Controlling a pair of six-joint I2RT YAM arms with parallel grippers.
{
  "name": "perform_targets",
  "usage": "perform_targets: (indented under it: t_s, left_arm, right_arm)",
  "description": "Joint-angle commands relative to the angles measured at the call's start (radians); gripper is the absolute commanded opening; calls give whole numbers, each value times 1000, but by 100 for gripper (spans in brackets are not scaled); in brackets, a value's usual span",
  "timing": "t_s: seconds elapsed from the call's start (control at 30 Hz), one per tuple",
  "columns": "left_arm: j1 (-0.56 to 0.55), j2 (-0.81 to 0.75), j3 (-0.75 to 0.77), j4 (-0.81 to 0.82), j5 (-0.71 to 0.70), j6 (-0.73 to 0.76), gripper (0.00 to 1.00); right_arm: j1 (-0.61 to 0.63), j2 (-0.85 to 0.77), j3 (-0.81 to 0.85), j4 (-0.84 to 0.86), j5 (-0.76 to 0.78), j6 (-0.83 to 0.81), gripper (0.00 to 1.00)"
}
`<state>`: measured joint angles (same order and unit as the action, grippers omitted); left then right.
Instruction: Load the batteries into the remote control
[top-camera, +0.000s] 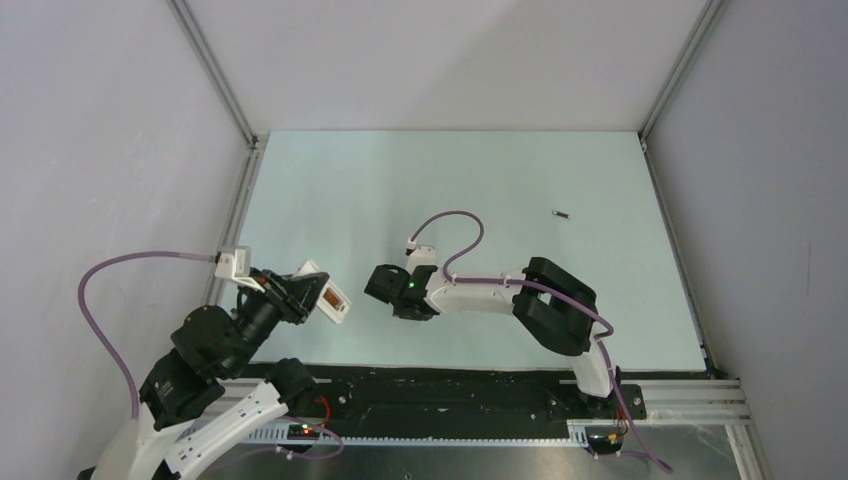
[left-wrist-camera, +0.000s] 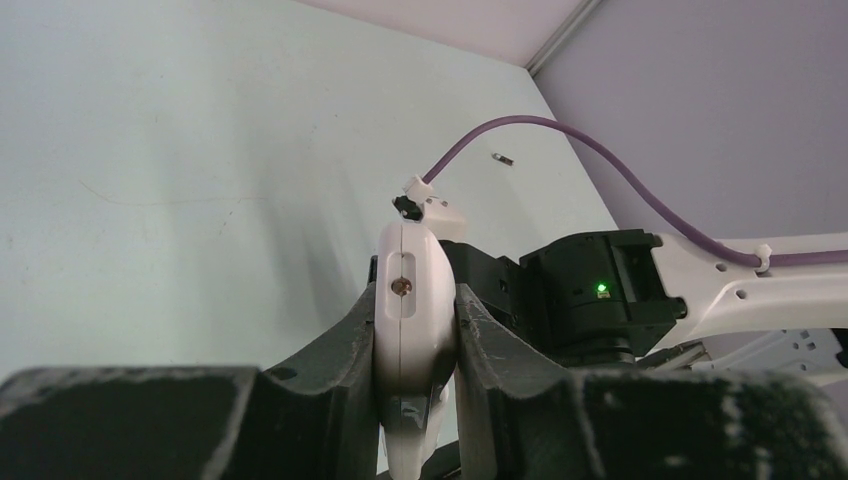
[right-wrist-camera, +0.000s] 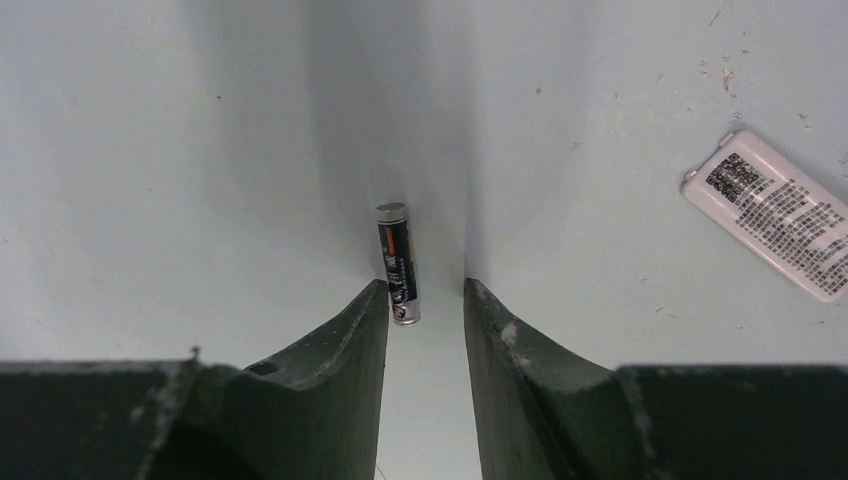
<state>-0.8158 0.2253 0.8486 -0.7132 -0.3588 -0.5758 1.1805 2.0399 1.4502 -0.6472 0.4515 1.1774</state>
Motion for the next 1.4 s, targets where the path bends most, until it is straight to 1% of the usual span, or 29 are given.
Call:
perform_targets:
  t_s: [0.0,0.2,0.4,0.6,0.73,0.8,0.83,0.9,1.0,1.17,1.27,1.37]
  left_arm:
    - [3,-5,-6,30,8,-4,0]
    - [3,2,-2,30,10,-9,0]
    - [3,2,-4,29,8,-14,0]
    - [3,0,-6,30,20,-30,0]
    - [4,-7,-13,30,21,-46,0]
    - [4,-11,-18,30,27,-62,0]
    - [3,-12,-19,29,32,-69,0]
    - [4,-11,-20,31,44,-95,0]
    - [3,-6,-24,35,52,-121,0]
    - [3,4,-43,55,78,-157,0]
    - [3,0,-73,81,124,-188,0]
    - [3,-14,-128,139,217,-242,0]
  right_arm:
    - [3,28,32,-25,34,2,36]
    - [9,28,29,-48,33,-6,25]
    - [3,35,30,-13,3,-77,21]
    - [-7,48,38,-45,0,-110,20]
    - [-7,42,37,-57,2,-126,15]
    - [-8,30,37,-66,10,-141,10]
    - [-9,14,36,-73,15,-153,5]
    - [-10,-30,22,-91,41,-179,0]
    - [-14,-156,-48,-73,67,-243,0]
    - [-9,-352,-173,-27,41,-344,0]
    - [14,-449,-231,-52,42,-400,0]
    - [53,-508,-275,-143,92,-417,0]
